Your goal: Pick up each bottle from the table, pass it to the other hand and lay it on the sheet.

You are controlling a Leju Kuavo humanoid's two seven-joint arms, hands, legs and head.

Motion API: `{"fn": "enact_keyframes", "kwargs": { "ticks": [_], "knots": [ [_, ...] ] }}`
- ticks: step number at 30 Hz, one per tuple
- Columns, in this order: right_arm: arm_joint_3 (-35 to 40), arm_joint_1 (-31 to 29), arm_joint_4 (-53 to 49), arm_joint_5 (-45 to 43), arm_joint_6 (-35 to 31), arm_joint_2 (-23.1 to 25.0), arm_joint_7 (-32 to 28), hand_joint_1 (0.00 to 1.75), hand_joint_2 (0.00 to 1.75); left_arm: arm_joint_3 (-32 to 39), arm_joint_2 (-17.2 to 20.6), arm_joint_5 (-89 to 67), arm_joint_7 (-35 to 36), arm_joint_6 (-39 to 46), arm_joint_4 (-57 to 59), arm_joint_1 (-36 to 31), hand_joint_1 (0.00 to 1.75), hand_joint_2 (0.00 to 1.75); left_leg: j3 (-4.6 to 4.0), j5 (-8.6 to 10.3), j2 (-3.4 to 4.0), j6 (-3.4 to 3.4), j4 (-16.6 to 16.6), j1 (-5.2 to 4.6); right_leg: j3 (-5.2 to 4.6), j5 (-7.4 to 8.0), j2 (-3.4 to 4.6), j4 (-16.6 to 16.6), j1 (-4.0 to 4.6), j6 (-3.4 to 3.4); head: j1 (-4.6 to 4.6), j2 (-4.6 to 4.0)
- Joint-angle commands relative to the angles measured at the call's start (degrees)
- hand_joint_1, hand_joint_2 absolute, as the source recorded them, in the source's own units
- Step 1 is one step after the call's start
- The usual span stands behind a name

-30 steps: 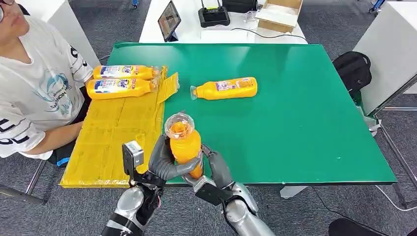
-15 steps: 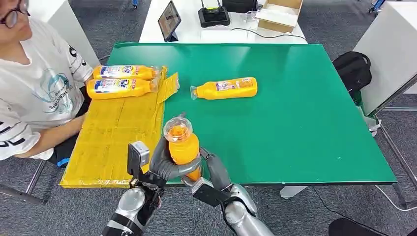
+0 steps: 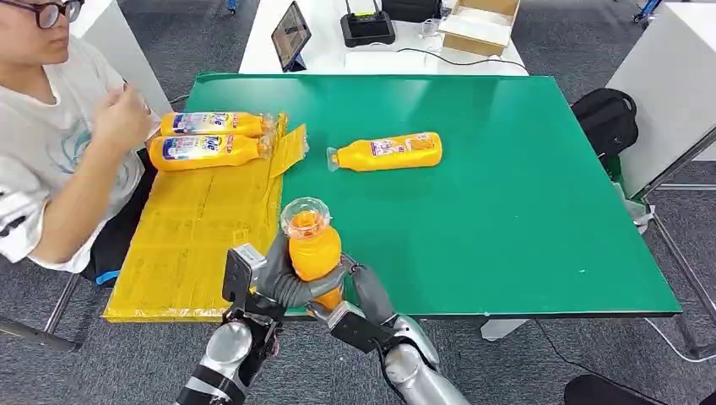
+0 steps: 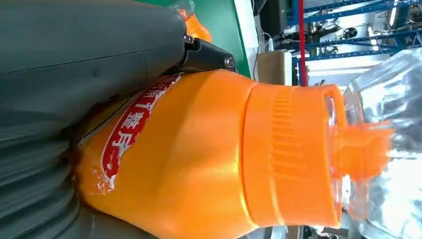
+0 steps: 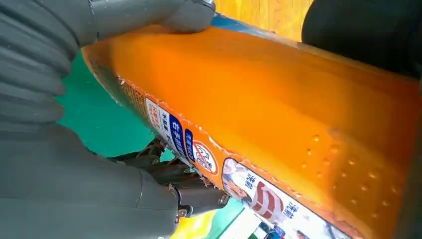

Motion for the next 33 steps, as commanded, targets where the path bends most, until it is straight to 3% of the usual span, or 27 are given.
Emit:
{"fn": "enact_keyframes", "kwargs": {
  "ticks": [1, 12, 13, 14, 15, 18, 21, 27, 32, 33],
  "knots": [
    [2.79, -1.9, 2.83, 0.41, 0.53, 0.46, -0.41, 1.75, 1.75, -2.43, 1.34, 1.29, 0.9, -2.76, 4.6, -3.23, 1.75, 1.75, 0.16, -0.05, 0.08, 0.03, -0.04, -0.01, 0.13, -0.03, 0.02, -0.03, 0.02, -0.12, -0.02, 0.0],
    [2.49, -1.86, 2.58, 0.53, -0.36, 0.53, -0.48, 1.75, 1.75, -2.03, 1.2, 2.87, 1.56, -4.19, 5.13, -3.27, 1.75, 1.75, 0.52, -0.2, 0.21, 0.07, -0.05, 0.04, 0.47, -0.14, 0.09, -0.06, 0.12, -0.32, -0.02, 0.0],
    [2.26, -1.69, 2.26, 0.62, -0.98, 0.63, -0.62, 1.1, 1.75, -1.95, 1.21, 2.91, 1.57, -4.05, 5.12, -3.25, 1.75, 1.75, 0.21, -0.08, 0.08, 0.03, -0.02, 0.02, 0.2, -0.06, 0.01, -0.03, 0.06, -0.16, -0.02, 0.0],
    [2.03, -1.52, 1.96, 0.32, -1.13, 0.77, -0.62, 0.0, 1.75, -1.87, 1.27, 2.89, 1.56, -3.97, 5.03, -3.27, 1.75, 1.75, 0.31, -0.12, 0.12, 0.05, -0.03, 0.03, 0.29, -0.08, 0.04, -0.04, 0.07, -0.21, -0.04, 0.0],
    [1.81, -1.36, 1.3, -0.09, -1.03, 0.85, -0.36, 0.0, 0.0, -1.23, 1.09, 3.05, 1.66, -3.22, 4.78, -3.1, 1.75, 1.75, 0.33, -0.13, 0.15, 0.05, -0.04, 0.02, 0.29, -0.08, 0.07, -0.04, 0.07, -0.22, -0.02, 0.0],
    [1.38, -0.58, -2.08, -1.71, -0.13, 0.58, -0.28, 0.0, 0.0, 0.26, 0.86, 2.62, 2.2, -0.41, 4.45, -3.26, 1.75, 1.75, 0.33, -0.15, 0.14, 0.05, -0.01, 0.02, 0.3, -0.11, 0.04, -0.01, 0.07, -0.23, -0.02, 0.0],
    [0.93, 0.18, -7.33, -3.72, 1.11, -0.11, 0.44, 0.0, 0.0, 3.94, 0.69, 0.62, 1.33, 7.51, 4.38, -4.78, 1.75, 1.75, 0.36, -0.17, 0.16, 0.06, 0.0, 0.02, 0.32, -0.13, 0.05, 0.0, 0.08, -0.26, 0.0, 0.0],
    [0.91, 0.57, -9.09, -4.07, 1.53, -0.42, 1.37, 0.0, 0.0, 4.83, 0.99, 0.61, 1.24, 8.01, 4.55, -5.66, 1.75, 1.75, 0.11, -0.03, 0.09, 0.02, -0.02, 0.02, 0.08, -0.01, 0.04, -0.01, 0.04, -0.12, 0.0, 0.0],
    [1.82, -0.16, -12.14, -5.11, 1.75, -0.86, 0.99, 0.0, 0.0, 12.19, 1.92, -5.36, -1.66, 24.15, 8.34, -10.94, 1.75, 1.75, 0.11, -0.04, 0.06, 0.03, 0.02, 0.03, 0.08, -0.03, 0.02, 0.02, 0.05, -0.14, 0.0, 0.0],
    [2.31, -0.35, -12.41, -5.24, 1.98, -1.01, 1.1, 0.0, 0.0, 14.13, 2.08, -4.44, -1.88, 23.93, 9.78, -12.2, 1.75, 1.75, 0.18, -0.07, 0.14, 0.04, 0.02, 0.01, 0.13, -0.05, 0.07, 0.03, 0.05, -0.17, 0.0, 0.0]
  ]
}}
